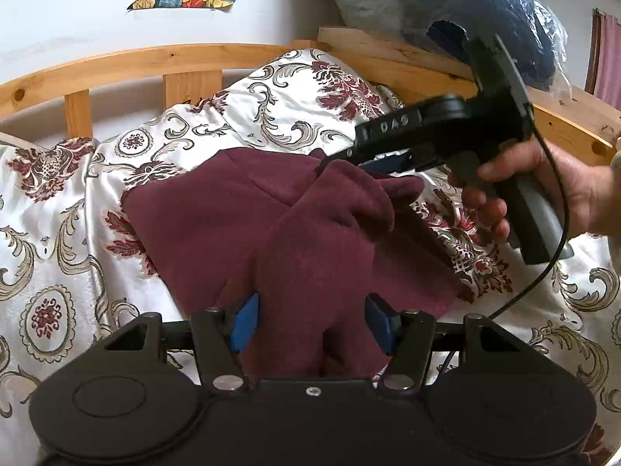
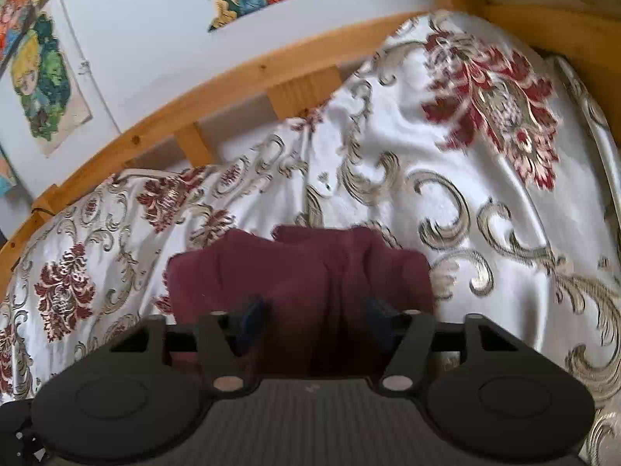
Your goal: Fold small clothes
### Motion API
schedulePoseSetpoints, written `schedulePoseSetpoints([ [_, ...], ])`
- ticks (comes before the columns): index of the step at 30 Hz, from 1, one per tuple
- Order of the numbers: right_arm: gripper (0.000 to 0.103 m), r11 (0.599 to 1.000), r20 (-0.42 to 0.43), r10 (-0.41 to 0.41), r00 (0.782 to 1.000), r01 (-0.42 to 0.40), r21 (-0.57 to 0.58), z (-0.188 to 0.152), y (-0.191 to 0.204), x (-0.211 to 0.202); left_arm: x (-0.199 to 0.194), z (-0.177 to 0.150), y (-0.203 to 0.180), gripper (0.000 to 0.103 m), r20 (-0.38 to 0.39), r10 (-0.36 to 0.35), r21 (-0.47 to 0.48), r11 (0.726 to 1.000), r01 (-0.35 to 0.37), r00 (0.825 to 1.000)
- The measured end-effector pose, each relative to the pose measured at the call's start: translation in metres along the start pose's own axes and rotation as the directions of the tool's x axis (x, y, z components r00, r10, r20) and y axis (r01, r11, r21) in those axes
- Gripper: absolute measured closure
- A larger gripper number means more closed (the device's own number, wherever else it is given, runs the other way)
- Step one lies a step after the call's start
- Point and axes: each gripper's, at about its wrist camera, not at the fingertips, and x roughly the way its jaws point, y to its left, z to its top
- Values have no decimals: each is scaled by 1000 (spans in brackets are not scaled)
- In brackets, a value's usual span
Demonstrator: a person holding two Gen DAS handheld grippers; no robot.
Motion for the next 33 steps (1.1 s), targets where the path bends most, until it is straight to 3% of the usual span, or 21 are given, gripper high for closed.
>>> schedulePoseSetpoints([
  [2,65,1000,-5,7,1000,-7,18,-3,-3,2,0,-1,-1,42,0,-7,0,1000,7,1000],
  [4,93,1000,-5,23,1000,-23,7,-5,-3,1,-1,-1,-2,42,3,-17,6,1000,17,1000],
  [7,95,997,58,11,998,-6,-82,-7,7,-10,-1,-2,-3,42,10,-38,4,999,38,999],
  [12,96,977,183,-89,979,122,-176,-21,13,-41,-1,-2,-4,42,31,-107,-27,994,108,994],
  [17,96,974,160,-164,974,185,-133,-41,-12,-48,2,-3,-12,41,36,-175,-50,983,177,984],
  [23,96,971,157,-169,973,192,-140,-49,-19,-42,3,-6,-21,34,38,-166,-22,986,166,985],
  [29,96,947,163,-184,969,219,-235,-44,-9,-35,2,-9,-22,25,39,-175,-23,984,176,984],
  [32,92,952,116,-189,975,211,-223,-50,-14,-33,1,-8,-22,21,33,-187,-22,982,187,982],
  [33,85,953,115,-193,974,214,-213,-52,-14,-35,0,-7,-20,21,29,-192,-35,981,193,981],
])
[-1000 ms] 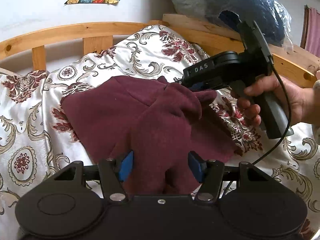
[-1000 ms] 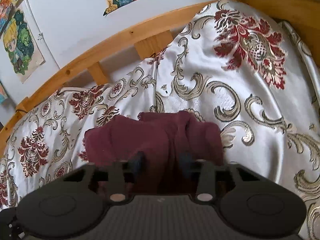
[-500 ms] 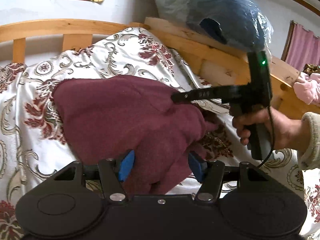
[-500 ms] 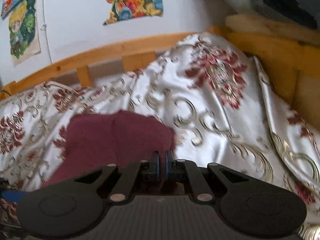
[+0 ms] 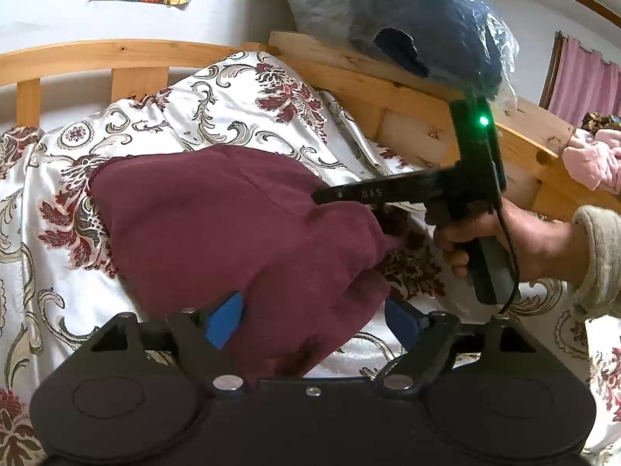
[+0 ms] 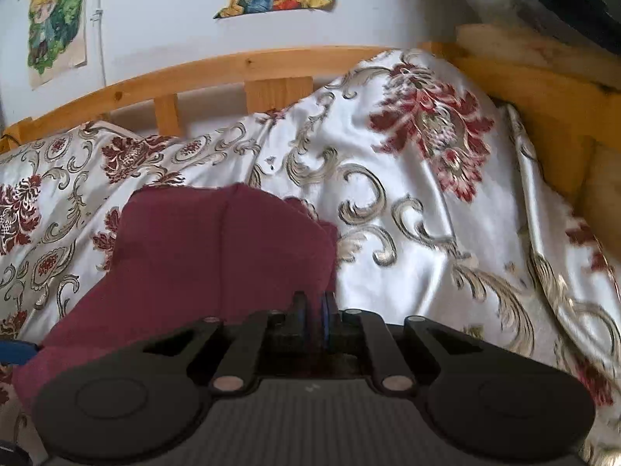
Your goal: Fold small clothes
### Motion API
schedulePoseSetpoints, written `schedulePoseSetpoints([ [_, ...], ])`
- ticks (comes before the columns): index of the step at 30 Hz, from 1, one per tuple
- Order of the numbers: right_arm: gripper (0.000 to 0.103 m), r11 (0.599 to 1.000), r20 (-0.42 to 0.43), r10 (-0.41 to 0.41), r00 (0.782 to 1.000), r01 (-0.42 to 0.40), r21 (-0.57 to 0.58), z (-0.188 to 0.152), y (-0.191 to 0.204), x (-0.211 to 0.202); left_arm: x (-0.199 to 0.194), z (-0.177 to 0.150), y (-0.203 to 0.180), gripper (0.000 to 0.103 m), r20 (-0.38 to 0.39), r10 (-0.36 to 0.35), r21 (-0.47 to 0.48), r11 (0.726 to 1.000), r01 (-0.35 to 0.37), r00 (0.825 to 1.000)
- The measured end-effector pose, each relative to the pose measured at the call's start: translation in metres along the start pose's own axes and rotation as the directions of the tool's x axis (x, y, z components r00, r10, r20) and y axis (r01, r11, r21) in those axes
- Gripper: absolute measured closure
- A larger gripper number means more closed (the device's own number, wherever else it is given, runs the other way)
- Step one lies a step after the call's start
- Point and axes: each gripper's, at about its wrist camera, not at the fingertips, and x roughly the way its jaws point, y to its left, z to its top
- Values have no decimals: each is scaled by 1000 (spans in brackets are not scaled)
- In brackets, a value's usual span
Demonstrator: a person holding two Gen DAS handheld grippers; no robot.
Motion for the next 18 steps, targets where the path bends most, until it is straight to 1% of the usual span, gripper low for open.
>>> schedulePoseSetpoints([
  [1,74,1000,2,-3,1000,3,6,-1,0,-3,-2,2,3,20,-2,-10,-22,1000,10,1000],
  [2,68,1000,3,-7,1000,6,11,-1,0,-7,-4,5,7,19,1,-23,-51,998,23,1000],
  [3,59,1000,4,-8,1000,8,15,-1,0,-11,-8,8,15,17,13,-45,-102,994,47,999],
  [5,51,1000,13,-5,1000,5,23,1,0,-19,-14,13,28,15,45,-79,-198,976,86,996],
  [6,41,1000,20,-5,1000,5,30,2,1,-24,-17,15,36,15,66,-86,-256,961,100,994],
  [7,28,999,34,-5,999,4,38,4,2,-28,-19,17,42,13,78,-81,-299,949,101,994],
  [8,25,999,47,5,999,-7,51,4,4,-34,-20,19,47,13,84,-70,-327,940,94,994],
  [10,14,997,68,35,997,-39,65,6,9,-43,-21,20,55,8,85,-16,-376,926,47,996],
  [12,10,996,79,58,995,-63,66,5,16,-50,-20,20,61,3,68,42,-411,912,-11,997],
  [14,7,995,71,77,994,-82,58,2,25,-52,-16,18,69,2,25,78,-455,889,-58,997],
  [16,6,996,54,82,995,-85,41,-4,34,-53,-10,14,76,2,-26,75,-500,863,-78,997],
  [18,4,998,34,56,998,-56,-4,-12,44,-53,-5,11,80,2,-59,69,-523,847,-90,996],
])
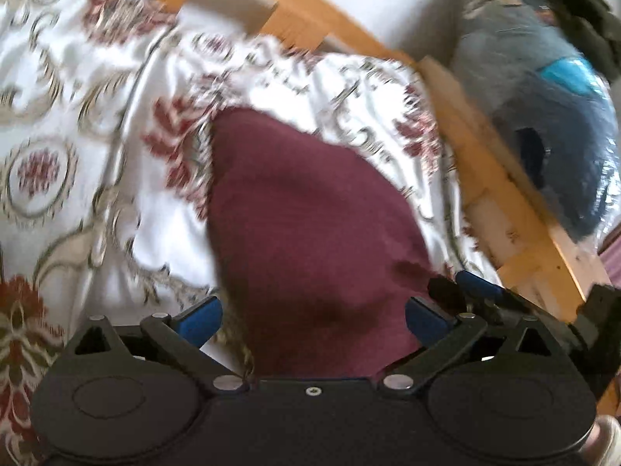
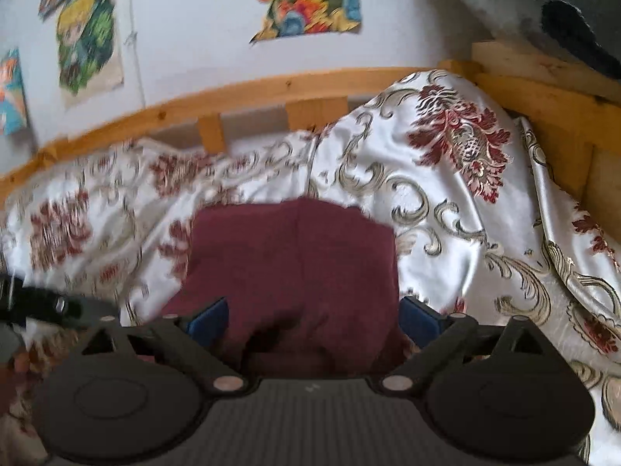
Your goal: Fold small clothes
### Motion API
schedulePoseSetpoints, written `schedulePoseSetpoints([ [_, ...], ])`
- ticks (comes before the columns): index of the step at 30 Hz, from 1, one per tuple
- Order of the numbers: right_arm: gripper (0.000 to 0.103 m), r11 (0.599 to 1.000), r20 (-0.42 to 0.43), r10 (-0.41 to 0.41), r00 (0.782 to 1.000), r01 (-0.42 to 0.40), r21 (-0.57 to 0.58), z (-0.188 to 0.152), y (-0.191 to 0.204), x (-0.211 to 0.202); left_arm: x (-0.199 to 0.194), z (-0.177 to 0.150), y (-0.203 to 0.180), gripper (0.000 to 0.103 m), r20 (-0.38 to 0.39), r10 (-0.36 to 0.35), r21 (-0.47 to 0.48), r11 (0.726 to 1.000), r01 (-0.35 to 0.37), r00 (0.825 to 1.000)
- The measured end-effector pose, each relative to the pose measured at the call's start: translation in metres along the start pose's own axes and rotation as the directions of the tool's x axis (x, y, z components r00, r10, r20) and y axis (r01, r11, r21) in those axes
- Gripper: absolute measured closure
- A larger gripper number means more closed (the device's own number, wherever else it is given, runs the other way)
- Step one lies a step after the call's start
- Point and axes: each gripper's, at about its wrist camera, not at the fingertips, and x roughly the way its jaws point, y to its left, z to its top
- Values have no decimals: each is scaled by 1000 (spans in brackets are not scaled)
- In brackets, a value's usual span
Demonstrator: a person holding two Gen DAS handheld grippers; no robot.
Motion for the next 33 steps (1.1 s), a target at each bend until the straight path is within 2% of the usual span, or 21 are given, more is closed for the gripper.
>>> schedulePoseSetpoints([
  [3,0,994,-15,-73,997,72,-80,-14,10,1,8,-4,2,2,-45,34,13,999,-33,998],
  [5,0,990,-37,-107,994,103,-94,-24,12,3,16,-7,2,1,-85,60,37,998,-57,995],
  [9,0,985,-71,-141,987,132,-112,-42,13,6,23,-17,8,1,-118,46,22,999,-43,992],
  [17,0,988,-64,-133,989,128,-80,-53,7,5,26,-24,5,1,-111,60,54,997,-54,992],
  [21,0,992,57,-107,993,111,-63,-36,-1,-13,26,-23,8,1,-111,54,42,998,-49,992],
  [23,0,991,71,-116,991,121,-63,-21,-6,-11,27,-25,6,1,-108,57,50,997,-52,992],
  [26,0,994,54,-108,993,110,-30,0,-17,4,28,-27,4,0,-98,64,67,996,-57,993],
  [33,0,999,-67,6,998,-4,32,34,-39,68,28,-31,1,0,-75,72,91,994,-65,995],
])
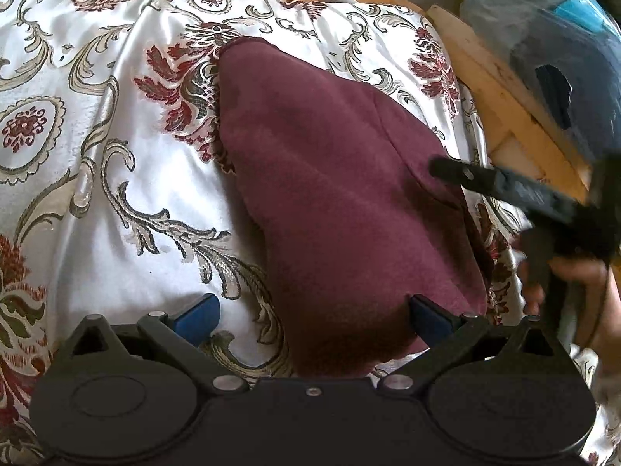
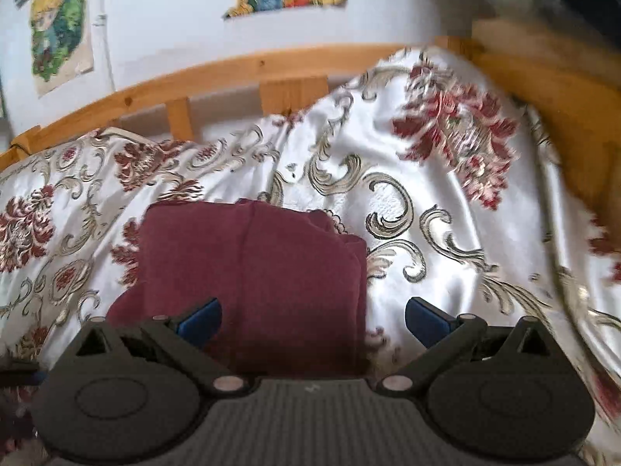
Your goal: Fold small clothes
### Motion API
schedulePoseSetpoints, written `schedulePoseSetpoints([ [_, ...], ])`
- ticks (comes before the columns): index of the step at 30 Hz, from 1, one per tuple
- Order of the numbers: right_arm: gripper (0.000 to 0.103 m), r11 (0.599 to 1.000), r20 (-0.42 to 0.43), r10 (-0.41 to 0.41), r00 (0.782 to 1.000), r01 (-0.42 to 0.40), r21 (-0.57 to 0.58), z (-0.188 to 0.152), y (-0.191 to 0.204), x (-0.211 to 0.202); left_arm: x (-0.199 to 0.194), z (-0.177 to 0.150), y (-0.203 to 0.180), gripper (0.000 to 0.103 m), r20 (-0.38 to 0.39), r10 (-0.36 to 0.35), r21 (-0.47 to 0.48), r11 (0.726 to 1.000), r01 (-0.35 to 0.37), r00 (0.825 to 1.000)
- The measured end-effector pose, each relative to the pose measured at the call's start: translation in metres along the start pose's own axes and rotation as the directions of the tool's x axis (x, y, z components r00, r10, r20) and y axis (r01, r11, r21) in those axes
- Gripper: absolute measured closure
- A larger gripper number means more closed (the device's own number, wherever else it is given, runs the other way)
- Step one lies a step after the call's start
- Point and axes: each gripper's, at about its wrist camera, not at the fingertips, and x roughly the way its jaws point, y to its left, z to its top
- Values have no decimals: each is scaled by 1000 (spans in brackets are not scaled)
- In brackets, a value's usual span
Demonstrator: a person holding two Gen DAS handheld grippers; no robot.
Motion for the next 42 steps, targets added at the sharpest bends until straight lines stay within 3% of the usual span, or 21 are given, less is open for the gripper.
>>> schedulePoseSetpoints([
  [7,0,981,-37,95,995,-87,171,19,-29,40,0,-2,0,0,9,2,3,1000,-2,1000],
  [18,0,997,-70,69,995,-66,45,39,-14,64,0,-1,1,0,9,-9,3,1000,9,1000],
  [24,0,994,-51,68,996,-64,90,35,-21,70,1,-1,2,1,10,-13,5,1000,13,1000],
  [29,17,1000,-17,20,1000,-20,8,28,-10,62,0,-2,2,0,9,-13,4,1000,13,1000],
  [31,35,999,-1,31,1000,-31,-27,27,-6,56,0,-2,2,0,10,-13,4,1000,13,1000],
  [35,55,997,-5,51,999,-51,-55,31,-1,55,0,-2,2,0,11,-12,6,1000,12,1000],
  [37,73,996,-5,46,999,-46,-70,34,1,56,0,-2,2,0,12,-12,6,1000,12,1000],
  [39,80,996,3,34,999,-34,-87,35,3,56,0,-2,1,0,12,-13,5,1000,12,1000],
  [42,83,996,3,20,1000,-19,-83,32,1,56,0,-2,1,0,13,-13,5,1000,13,1000],
])
